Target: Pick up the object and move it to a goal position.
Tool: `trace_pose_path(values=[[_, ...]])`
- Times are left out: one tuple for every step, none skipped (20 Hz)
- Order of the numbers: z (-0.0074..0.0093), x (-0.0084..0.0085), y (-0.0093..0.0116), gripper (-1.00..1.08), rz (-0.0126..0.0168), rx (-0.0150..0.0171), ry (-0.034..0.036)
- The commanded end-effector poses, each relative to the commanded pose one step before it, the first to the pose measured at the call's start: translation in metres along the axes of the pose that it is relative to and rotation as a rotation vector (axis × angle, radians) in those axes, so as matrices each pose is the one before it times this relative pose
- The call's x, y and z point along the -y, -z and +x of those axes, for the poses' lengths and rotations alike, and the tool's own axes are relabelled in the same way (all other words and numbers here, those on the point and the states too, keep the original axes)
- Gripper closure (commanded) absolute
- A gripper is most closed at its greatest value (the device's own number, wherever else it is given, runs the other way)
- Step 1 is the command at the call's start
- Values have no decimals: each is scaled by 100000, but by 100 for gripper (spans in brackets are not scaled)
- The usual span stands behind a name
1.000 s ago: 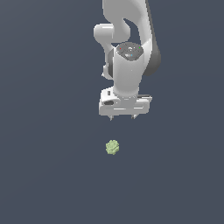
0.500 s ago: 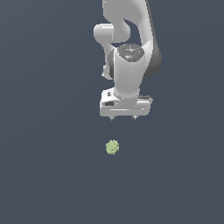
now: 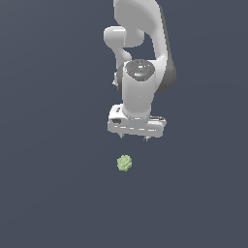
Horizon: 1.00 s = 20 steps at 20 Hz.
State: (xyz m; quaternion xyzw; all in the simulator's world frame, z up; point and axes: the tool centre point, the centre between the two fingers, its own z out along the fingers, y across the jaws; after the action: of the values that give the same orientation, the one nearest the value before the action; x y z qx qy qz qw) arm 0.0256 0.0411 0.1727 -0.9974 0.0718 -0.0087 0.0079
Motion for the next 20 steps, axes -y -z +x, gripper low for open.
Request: trace_pose_path(values=[[661, -297, -734, -92, 46, 280, -6617], [305, -114, -330, -92, 3, 107, -2975], [319, -111, -349, -92, -12, 106, -3112], [322, -105, -355, -92, -26, 100, -3132], [321, -97, -357, -92, -40, 92, -3123], [321, -89, -360, -92, -54, 83, -3115], [320, -81, -363, -92, -66, 74, -3107], [318, -73, -365, -92, -79, 65, -3098], [317, -65, -368, -92, -90, 55, -3089], [315, -57, -370, -92, -101, 44, -3080], [310, -49, -369, -92, -110, 33, -3043], [293, -40, -354, -92, -114, 20, -2892], [275, -31, -336, -92, -115, 9, -2728], [257, -23, -319, -92, -114, 0, -2564], [240, -17, -301, -92, -112, -8, -2403], [222, -11, -282, -92, -109, -15, -2241], [205, -7, -264, -92, -104, -20, -2082], [187, -3, -245, -92, -99, -24, -1922], [172, -1, -226, -92, -93, -27, -1766], [156, 2, -207, -92, -86, -29, -1610]])
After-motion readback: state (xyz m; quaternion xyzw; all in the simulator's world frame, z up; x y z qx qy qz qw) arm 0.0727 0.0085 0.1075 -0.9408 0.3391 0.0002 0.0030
